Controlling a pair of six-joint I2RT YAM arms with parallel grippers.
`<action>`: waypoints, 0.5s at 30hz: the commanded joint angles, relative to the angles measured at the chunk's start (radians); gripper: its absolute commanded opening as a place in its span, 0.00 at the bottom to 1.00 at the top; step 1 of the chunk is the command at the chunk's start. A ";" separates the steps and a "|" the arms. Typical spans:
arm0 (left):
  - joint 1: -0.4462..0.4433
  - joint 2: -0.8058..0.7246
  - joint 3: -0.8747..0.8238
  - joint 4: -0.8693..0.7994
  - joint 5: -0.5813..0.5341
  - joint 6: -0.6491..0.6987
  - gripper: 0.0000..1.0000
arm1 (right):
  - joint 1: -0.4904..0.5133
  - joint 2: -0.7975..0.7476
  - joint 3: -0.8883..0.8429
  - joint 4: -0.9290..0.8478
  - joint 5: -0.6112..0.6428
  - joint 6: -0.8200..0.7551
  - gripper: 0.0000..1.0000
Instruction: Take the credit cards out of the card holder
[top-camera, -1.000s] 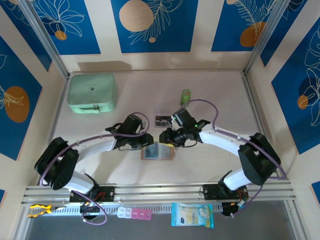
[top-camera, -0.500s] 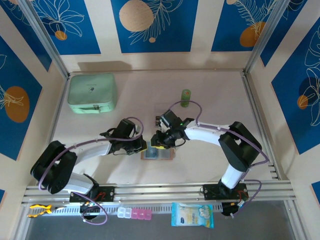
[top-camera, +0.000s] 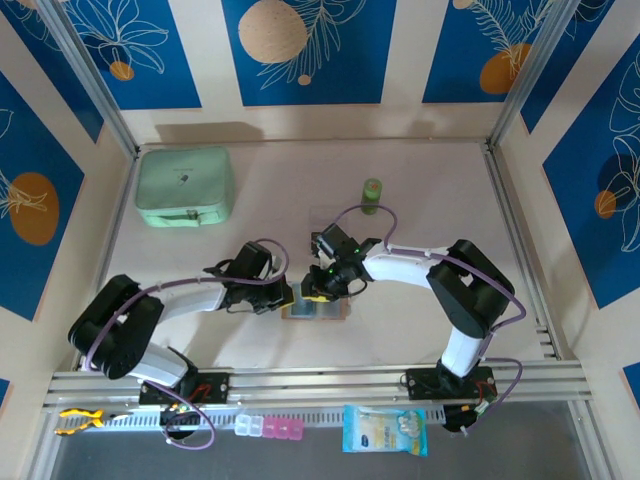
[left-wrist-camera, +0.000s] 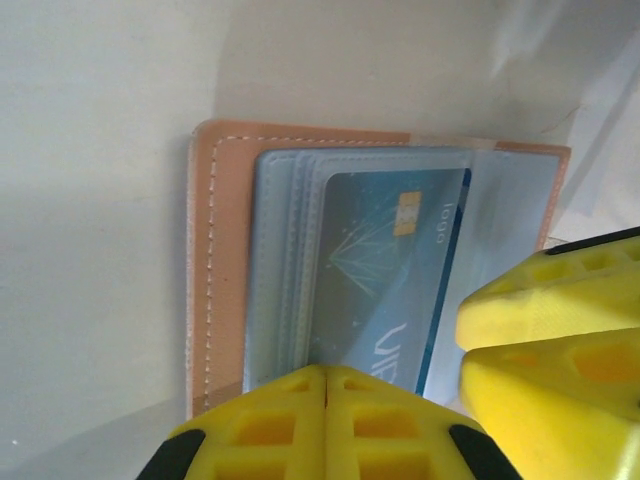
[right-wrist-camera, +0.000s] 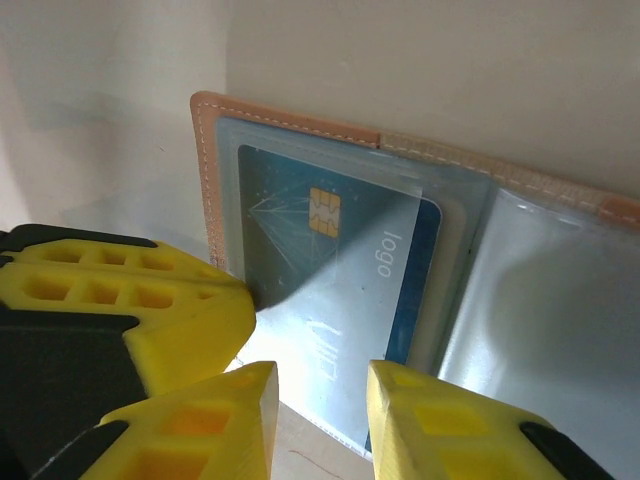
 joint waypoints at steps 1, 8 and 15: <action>0.013 0.009 -0.017 -0.015 -0.002 0.021 0.03 | 0.007 0.024 0.039 -0.029 0.009 0.000 0.30; 0.018 0.008 -0.017 -0.027 -0.003 0.030 0.02 | 0.013 0.036 0.049 -0.050 0.029 -0.002 0.29; 0.022 0.006 -0.022 -0.024 -0.001 0.028 0.02 | 0.019 0.040 0.049 -0.080 0.061 -0.002 0.29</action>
